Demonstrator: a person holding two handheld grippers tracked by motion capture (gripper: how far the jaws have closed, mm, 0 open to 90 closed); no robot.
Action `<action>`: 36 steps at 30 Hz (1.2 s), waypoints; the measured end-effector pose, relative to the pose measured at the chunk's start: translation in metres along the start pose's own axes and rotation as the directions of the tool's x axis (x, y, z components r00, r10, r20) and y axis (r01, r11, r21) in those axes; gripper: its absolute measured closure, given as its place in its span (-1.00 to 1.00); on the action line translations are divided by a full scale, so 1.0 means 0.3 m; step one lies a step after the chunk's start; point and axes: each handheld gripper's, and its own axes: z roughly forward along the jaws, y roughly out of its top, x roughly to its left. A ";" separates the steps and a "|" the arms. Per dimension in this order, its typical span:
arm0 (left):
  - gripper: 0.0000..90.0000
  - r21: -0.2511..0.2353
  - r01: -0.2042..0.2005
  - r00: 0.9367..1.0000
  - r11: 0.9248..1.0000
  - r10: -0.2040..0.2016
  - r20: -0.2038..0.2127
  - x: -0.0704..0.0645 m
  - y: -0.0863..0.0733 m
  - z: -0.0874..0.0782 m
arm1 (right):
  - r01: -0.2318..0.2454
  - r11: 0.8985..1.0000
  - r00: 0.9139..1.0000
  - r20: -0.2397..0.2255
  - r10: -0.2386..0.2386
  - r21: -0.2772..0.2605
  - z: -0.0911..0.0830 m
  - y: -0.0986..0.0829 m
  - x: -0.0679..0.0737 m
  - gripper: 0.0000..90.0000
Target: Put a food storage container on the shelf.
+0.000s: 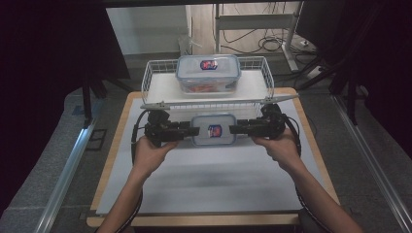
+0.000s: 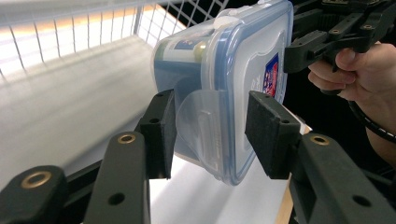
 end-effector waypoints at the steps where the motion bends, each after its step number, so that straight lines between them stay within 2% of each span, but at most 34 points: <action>1: 0.20 -0.005 -0.004 1.000 1.000 0.004 -0.001 0.003 0.013 -0.004 | 0.004 1.000 1.000 0.002 -0.004 -0.004 -0.002 0.015 0.001 0.25; 11: 0.20 -0.035 -0.043 0.998 0.998 0.041 -0.041 0.003 0.187 -0.058 | 0.040 0.997 0.999 0.023 -0.039 -0.065 -0.028 0.180 0.007 0.24; 17: 0.18 -0.044 -0.064 0.996 0.997 0.061 -0.070 0.011 0.296 -0.080 | 0.046 0.994 0.998 0.037 -0.043 -0.100 -0.040 0.282 0.003 0.23; 25: 0.17 -0.058 -0.051 0.995 0.997 0.046 -0.090 0.047 0.405 -0.091 | 0.033 0.990 0.999 0.047 -0.027 -0.140 -0.036 0.389 -0.025 0.22; 36: 0.16 -0.079 -0.018 0.994 0.997 0.010 -0.105 0.115 0.503 -0.074 | -0.007 0.985 0.998 0.057 0.017 -0.172 -0.006 0.486 -0.091 0.20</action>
